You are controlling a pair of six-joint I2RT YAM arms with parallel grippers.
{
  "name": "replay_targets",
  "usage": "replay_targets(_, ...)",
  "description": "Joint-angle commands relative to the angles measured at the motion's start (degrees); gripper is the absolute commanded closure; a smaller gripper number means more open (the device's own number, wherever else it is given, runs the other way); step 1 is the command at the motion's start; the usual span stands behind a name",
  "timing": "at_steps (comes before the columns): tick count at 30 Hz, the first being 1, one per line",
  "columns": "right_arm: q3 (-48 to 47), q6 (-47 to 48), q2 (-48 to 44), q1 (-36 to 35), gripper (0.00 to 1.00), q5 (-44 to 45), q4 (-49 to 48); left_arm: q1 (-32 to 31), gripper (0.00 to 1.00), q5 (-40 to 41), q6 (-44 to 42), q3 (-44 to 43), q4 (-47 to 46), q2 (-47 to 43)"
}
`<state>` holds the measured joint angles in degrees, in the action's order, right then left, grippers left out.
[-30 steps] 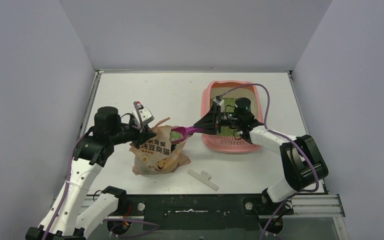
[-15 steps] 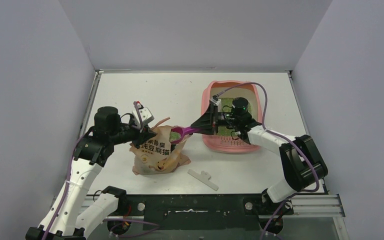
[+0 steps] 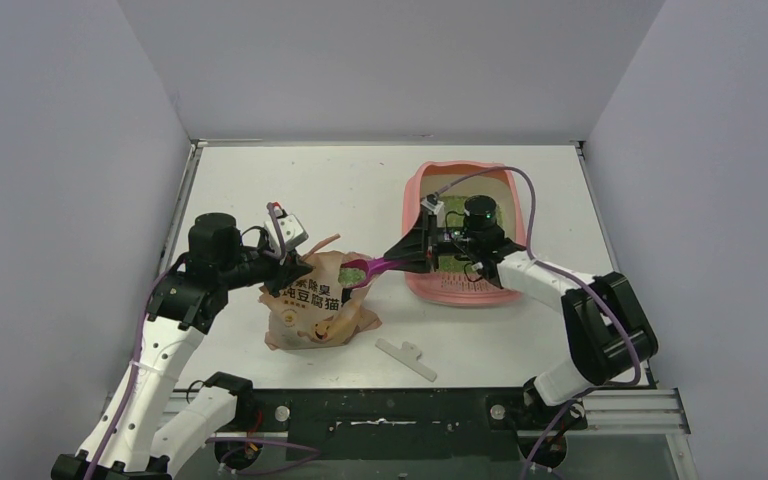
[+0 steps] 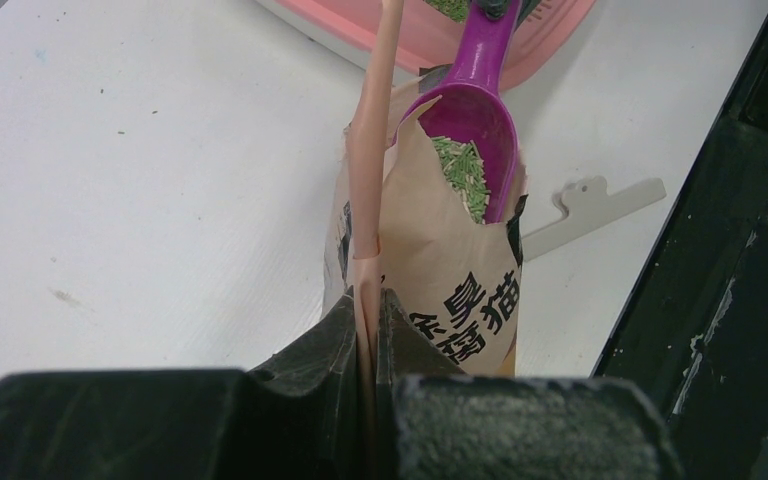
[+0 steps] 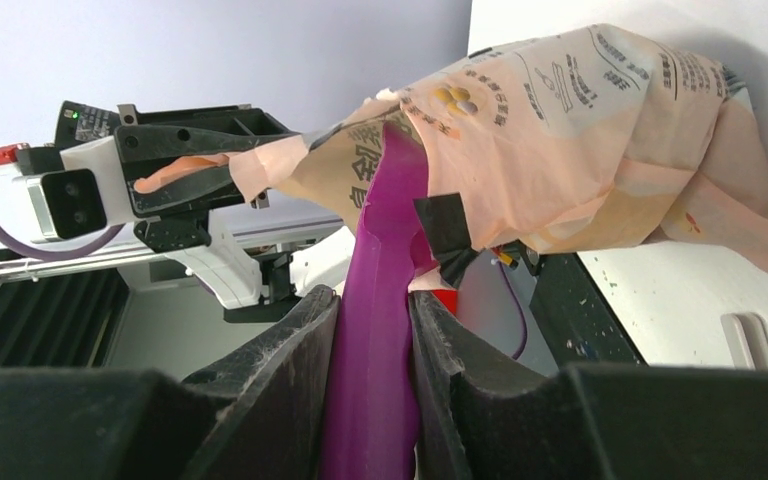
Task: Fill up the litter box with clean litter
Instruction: 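Scoop the cat litter from the cat litter bag.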
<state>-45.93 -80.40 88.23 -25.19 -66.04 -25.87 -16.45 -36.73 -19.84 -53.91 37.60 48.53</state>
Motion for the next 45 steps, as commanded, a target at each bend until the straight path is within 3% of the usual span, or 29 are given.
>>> replay_targets(1, -1.1, 3.8, -5.5, 2.2, 1.0, -1.8, 2.3, -0.1, 1.0, -3.4, 1.1, -2.1, -6.9, -1.5)
replay_targets(45, 5.1, 5.0, -15.0, 12.9, 1.0, -6.0, 5.2, -0.1, 1.0, -3.2, 3.6, -0.6, -11.4, -1.8)
